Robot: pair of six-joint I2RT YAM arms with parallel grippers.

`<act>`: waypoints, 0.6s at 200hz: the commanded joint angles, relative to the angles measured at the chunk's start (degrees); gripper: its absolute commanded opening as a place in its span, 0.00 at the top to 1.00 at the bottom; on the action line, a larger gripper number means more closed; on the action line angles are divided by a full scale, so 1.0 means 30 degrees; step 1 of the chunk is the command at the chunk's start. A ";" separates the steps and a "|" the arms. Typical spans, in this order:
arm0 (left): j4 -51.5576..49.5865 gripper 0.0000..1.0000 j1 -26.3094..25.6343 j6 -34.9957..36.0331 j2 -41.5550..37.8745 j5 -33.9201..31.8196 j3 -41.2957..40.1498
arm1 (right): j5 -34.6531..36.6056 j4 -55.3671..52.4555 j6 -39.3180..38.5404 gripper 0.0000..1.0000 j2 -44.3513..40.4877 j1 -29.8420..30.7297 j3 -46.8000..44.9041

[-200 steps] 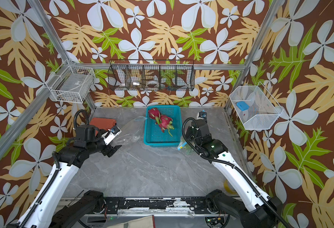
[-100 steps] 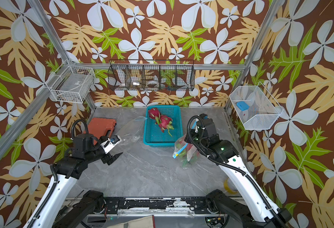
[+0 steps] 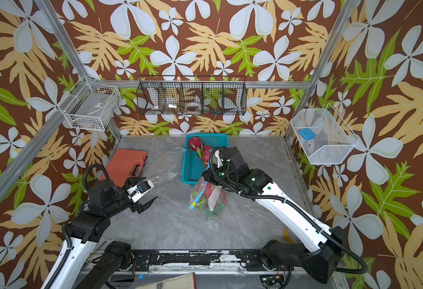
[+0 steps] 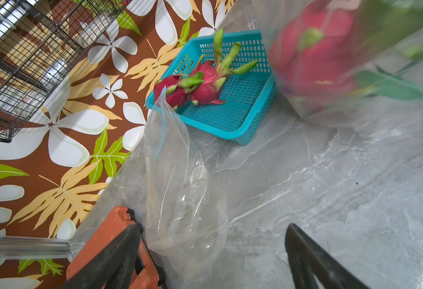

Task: Open the zip-top bag and take out the dragon fruit
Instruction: Pick up the zipper food storage bag at the center of the board.

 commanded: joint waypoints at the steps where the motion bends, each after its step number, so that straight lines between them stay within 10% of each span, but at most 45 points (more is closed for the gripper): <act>1: 0.0631 0.08 -0.0224 -0.0040 -0.0114 0.0657 -0.0050 | 0.0439 0.5985 0.2760 1.00 0.1043 0.0692 0.0141; 120: 0.3184 0.25 -0.2598 -0.2723 0.0748 0.0777 0.0908 | 0.1807 0.9764 0.5933 0.99 0.3709 0.1968 0.0099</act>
